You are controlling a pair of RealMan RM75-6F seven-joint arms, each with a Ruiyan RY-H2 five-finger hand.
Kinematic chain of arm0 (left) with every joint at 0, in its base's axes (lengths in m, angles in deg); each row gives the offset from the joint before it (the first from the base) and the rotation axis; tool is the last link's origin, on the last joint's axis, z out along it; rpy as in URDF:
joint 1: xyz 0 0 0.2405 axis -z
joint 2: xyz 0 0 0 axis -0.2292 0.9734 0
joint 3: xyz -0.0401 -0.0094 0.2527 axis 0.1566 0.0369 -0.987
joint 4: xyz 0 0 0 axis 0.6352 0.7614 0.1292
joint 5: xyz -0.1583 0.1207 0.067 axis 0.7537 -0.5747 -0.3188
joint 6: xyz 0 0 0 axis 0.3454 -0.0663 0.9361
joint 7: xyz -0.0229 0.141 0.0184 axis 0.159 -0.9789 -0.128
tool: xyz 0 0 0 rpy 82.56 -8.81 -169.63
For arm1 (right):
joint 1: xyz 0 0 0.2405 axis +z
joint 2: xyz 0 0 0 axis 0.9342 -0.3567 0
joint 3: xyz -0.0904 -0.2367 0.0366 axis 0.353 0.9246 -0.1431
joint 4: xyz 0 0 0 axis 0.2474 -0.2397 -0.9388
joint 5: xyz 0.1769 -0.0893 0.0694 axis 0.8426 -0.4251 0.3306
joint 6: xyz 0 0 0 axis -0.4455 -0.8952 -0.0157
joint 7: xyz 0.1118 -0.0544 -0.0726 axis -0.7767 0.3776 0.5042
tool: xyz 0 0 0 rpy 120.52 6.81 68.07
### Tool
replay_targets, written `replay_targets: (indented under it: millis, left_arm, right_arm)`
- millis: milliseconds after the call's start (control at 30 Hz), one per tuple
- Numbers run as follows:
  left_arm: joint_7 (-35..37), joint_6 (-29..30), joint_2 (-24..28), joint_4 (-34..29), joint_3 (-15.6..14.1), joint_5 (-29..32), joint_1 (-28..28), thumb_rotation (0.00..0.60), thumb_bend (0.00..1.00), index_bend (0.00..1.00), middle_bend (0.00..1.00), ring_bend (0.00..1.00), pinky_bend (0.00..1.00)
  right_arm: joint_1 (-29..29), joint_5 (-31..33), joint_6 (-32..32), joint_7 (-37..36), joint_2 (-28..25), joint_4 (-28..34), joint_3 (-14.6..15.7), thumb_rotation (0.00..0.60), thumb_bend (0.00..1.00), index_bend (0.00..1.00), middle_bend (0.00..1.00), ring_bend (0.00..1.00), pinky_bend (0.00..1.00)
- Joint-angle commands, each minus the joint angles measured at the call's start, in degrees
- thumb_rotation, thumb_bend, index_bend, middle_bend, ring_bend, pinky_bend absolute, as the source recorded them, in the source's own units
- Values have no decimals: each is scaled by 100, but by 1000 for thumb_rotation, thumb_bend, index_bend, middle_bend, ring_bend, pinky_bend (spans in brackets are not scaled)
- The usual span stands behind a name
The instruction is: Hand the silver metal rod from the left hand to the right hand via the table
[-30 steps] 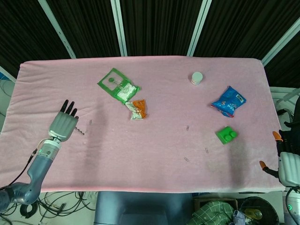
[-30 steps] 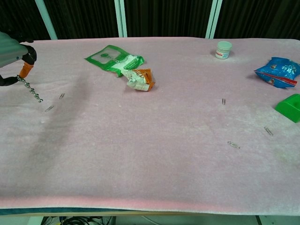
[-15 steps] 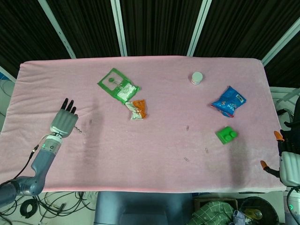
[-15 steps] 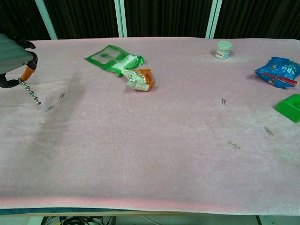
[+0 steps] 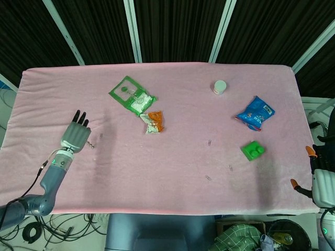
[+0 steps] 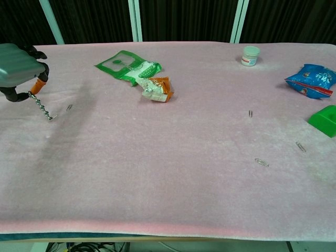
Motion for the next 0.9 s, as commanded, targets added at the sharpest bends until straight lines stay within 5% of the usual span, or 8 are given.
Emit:
replay_targets:
  millis: [33, 900]
  left_arm:
    - [-28, -6, -21, 22, -21, 23, 25, 600, 468, 599, 232, 0, 0]
    - [660, -100, -310, 939, 263, 156, 326, 600, 468, 602, 233, 0, 0]
  right_arm:
    - [-1, 7, -1, -1, 0, -2, -3, 600, 111, 0, 18, 133, 228]
    - [12, 47, 20, 15, 30, -47, -17, 600, 111, 0, 18, 133, 228]
